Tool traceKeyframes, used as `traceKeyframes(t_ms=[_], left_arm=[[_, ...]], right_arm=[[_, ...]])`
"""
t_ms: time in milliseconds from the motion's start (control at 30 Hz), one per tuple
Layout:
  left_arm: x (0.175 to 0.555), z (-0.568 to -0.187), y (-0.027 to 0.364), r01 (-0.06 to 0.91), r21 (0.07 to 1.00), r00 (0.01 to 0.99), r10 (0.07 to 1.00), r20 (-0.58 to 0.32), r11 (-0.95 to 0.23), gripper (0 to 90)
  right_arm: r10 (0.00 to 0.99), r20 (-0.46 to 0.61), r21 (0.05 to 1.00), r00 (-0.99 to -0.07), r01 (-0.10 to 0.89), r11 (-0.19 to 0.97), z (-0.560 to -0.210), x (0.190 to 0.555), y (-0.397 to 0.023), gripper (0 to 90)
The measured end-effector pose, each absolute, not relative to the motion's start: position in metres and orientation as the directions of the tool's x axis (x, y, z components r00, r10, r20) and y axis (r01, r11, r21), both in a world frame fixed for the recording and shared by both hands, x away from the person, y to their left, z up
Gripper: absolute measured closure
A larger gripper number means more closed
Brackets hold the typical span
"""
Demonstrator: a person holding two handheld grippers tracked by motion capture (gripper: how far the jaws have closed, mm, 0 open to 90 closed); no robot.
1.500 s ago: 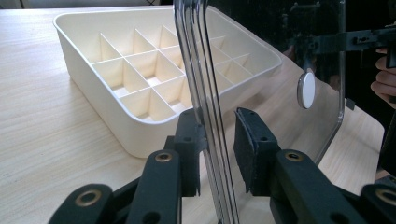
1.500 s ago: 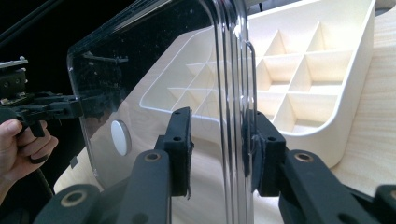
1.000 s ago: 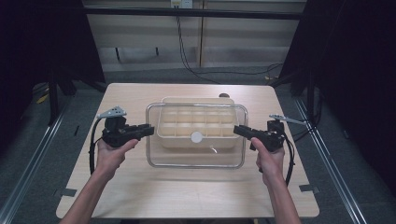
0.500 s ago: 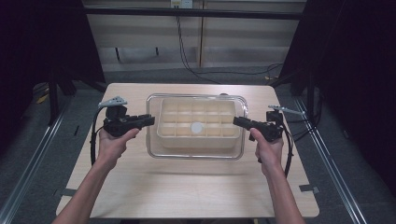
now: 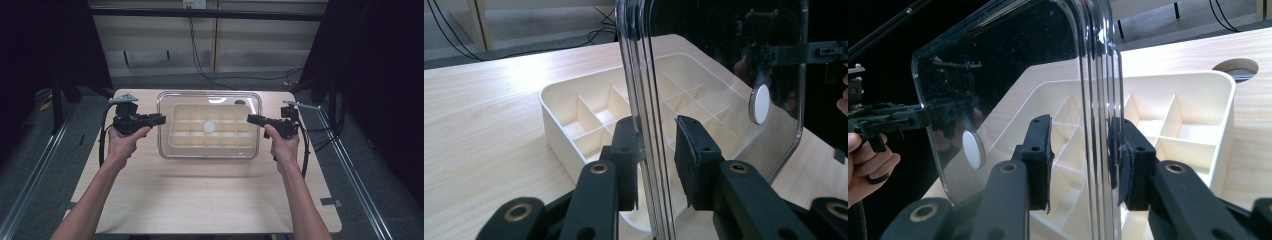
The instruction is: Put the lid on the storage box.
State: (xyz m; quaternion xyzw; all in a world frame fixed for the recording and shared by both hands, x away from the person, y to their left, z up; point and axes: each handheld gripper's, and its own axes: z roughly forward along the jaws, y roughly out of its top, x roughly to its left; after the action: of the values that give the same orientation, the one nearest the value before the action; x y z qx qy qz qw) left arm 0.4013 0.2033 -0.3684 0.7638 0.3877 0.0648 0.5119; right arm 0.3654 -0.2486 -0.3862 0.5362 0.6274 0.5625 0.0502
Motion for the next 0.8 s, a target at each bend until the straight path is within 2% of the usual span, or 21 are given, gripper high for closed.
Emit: traceKeyframes(t_ms=[500,800], left_arm=[[0.43,-0.367,0.195,0.555,0.819,0.658,0.679,-0.326,-0.145,71.3],[0.443,-0.372,0.189,0.574,0.809,0.641,0.686,-0.343,-0.131,71.6]], right_arm=[[0.74,0.542,0.748,-0.399,0.631,-0.207,-0.381,0.395,-0.251,63.4],[0.74,0.559,0.728,-0.373,0.648,-0.224,-0.389,0.409,-0.257,62.5]])
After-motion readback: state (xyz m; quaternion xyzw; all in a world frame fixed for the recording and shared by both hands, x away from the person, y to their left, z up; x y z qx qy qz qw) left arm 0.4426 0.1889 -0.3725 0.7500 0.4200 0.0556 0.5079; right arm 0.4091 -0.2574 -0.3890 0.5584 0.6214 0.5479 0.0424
